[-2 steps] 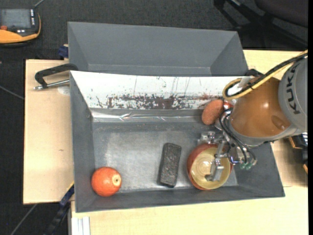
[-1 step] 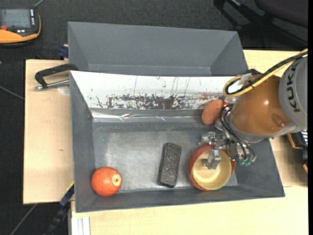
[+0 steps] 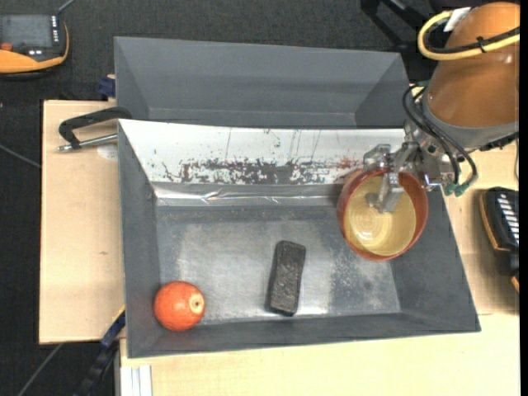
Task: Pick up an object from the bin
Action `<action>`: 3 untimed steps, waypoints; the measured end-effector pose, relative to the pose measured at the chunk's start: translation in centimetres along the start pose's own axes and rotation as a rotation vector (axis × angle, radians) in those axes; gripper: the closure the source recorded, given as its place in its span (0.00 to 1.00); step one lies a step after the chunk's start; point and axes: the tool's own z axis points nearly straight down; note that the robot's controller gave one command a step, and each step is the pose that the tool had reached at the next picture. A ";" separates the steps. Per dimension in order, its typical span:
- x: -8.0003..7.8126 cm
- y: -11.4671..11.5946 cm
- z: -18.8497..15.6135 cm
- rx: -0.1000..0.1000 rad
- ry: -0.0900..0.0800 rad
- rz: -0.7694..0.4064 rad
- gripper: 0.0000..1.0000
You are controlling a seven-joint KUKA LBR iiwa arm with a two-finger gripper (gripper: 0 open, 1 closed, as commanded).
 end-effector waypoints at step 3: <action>-1.8 4.3 3.9 -0.001 -0.003 0.355 1.00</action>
Offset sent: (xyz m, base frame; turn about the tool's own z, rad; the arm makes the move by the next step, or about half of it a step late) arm 0.0169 0.0425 -0.0398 0.3574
